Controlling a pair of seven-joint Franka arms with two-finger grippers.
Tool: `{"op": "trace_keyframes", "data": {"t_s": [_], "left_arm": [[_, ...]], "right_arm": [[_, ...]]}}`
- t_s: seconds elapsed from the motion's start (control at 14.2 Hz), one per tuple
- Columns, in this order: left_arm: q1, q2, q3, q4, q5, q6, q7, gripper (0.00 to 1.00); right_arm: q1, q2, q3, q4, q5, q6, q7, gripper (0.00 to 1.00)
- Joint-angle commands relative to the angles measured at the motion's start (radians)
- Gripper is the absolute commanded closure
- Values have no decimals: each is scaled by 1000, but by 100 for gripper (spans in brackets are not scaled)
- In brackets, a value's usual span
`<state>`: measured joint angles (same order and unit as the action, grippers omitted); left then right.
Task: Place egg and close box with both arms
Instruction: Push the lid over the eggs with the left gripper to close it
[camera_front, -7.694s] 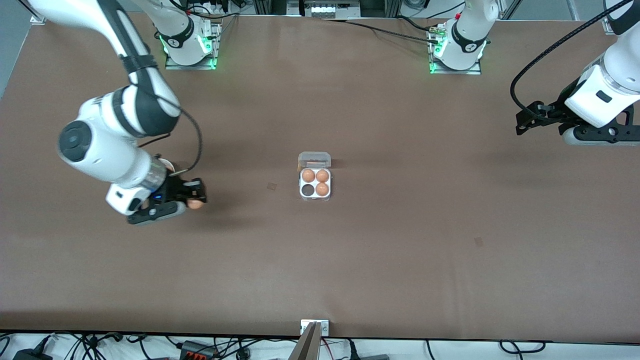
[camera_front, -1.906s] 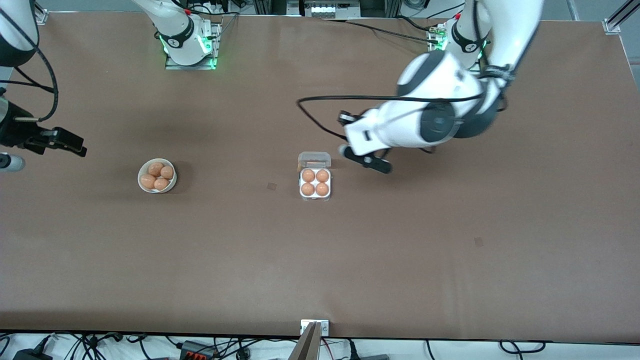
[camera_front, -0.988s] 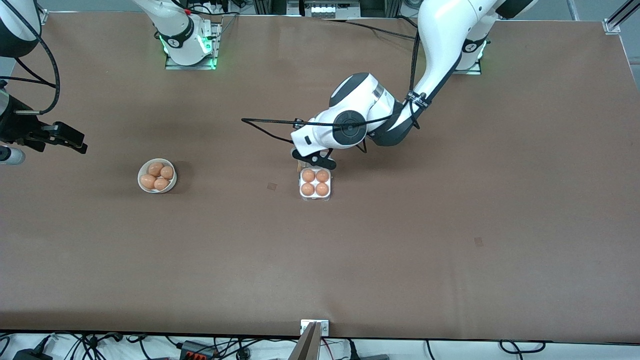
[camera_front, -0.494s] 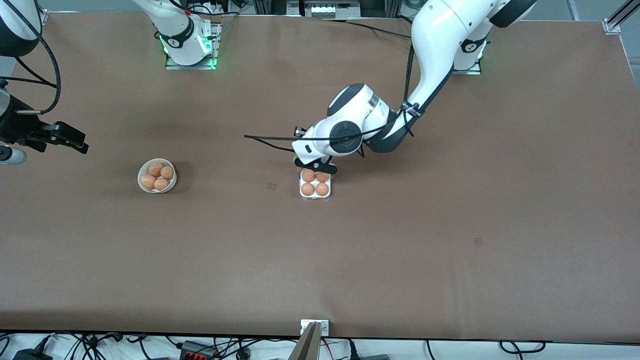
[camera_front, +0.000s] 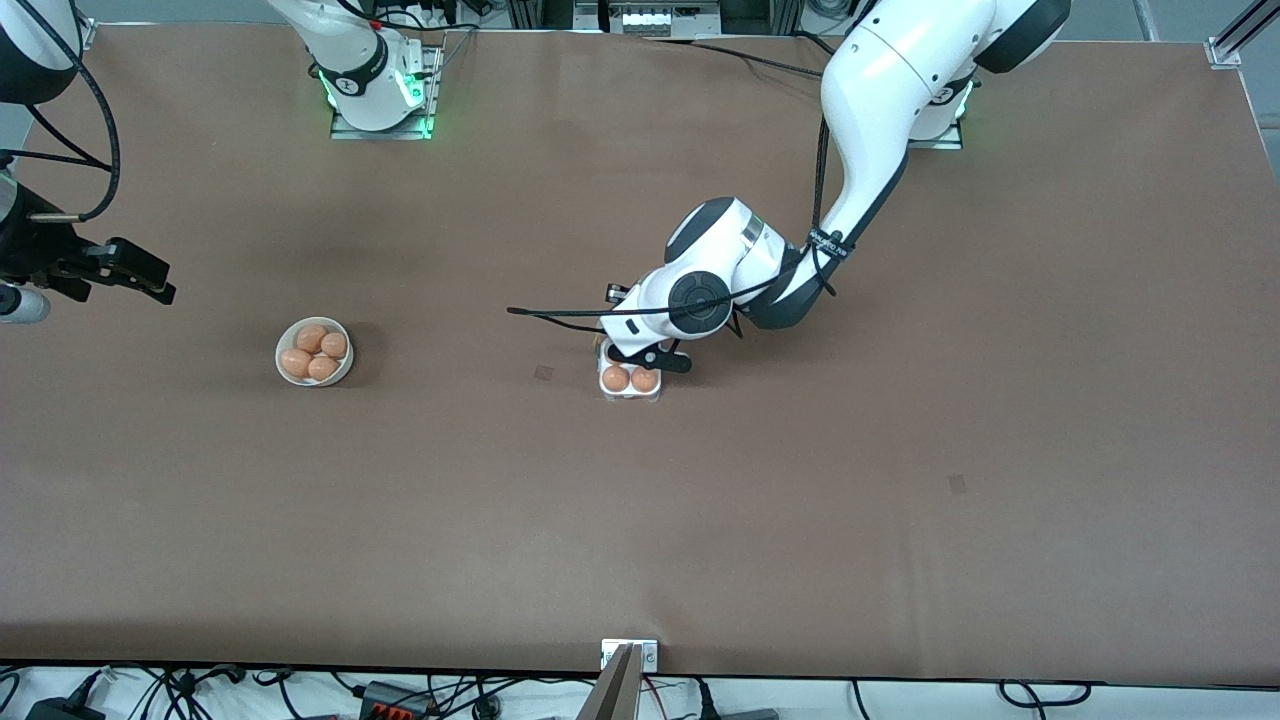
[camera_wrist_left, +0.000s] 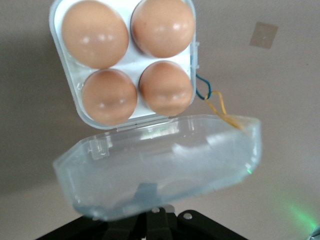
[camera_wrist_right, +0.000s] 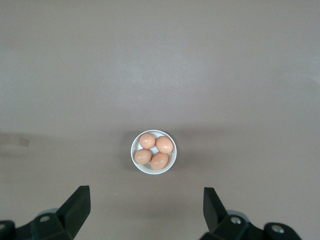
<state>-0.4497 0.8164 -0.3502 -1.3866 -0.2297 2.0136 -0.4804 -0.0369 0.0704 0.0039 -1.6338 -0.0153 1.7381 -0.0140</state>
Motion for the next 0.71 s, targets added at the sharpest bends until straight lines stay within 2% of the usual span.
{"op": "trace_keyframes", "data": {"t_s": [0.0, 0.35, 0.64], "left_arm": [[-12, 20, 8, 69, 23, -12, -20, 97], [-9, 55, 26, 152, 21, 32, -21, 97], [-11, 79, 36, 159, 24, 49, -14, 97]], "right_arm": [[3, -15, 1, -8, -15, -5, -11, 0], [15, -21, -19, -8, -14, -6, -9, 0], [9, -21, -19, -8, -14, -9, -9, 0]]}}
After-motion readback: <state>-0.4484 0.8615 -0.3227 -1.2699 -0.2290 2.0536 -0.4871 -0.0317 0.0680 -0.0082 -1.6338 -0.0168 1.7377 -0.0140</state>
